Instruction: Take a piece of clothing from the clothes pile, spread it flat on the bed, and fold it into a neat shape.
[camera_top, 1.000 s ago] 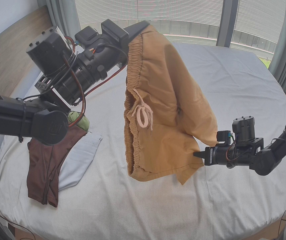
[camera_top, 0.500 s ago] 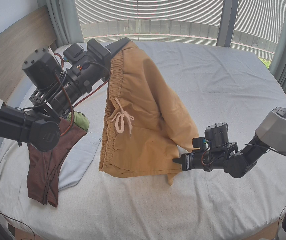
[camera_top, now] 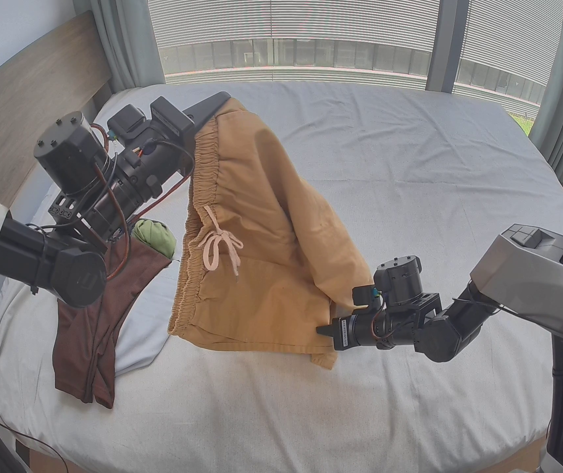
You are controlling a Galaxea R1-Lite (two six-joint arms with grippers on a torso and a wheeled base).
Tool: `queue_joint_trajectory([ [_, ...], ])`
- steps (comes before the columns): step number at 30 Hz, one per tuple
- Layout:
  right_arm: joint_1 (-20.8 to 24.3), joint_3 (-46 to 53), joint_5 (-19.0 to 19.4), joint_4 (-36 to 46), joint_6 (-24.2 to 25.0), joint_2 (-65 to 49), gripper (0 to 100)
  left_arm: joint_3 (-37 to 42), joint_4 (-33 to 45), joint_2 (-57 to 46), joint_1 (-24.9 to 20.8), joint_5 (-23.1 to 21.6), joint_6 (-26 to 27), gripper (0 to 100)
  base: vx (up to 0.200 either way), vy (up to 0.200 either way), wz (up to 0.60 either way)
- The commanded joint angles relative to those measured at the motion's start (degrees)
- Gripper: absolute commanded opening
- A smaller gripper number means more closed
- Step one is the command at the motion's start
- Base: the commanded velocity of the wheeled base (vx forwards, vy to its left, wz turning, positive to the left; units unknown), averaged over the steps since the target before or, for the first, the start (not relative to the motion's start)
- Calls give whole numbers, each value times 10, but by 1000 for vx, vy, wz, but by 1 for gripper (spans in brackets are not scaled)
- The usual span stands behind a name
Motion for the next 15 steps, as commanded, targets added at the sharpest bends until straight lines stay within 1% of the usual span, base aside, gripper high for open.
queue_joint_trajectory([
  [1,0,-3,2,-3,5,9,100,4,-1,-2,19,-1,0,0,0,0,0],
  [3,0,-3,2,-3,5,9,100,4,-1,-2,19,-1,0,0,0,0,0],
  [4,-3,0,1,-4,16,8,100,8,-1,-5,29,-9,0,0,0,0,0],
  [8,-10,3,-1,-3,23,5,100,8,-2,-6,41,-17,0,0,0,0,0],
  [12,-24,3,-3,-1,30,9,100,11,-2,-8,42,-17,0,0,0,0,0],
  [15,-24,4,-3,3,32,11,100,15,-2,-8,42,-18,0,0,0,0,0],
])
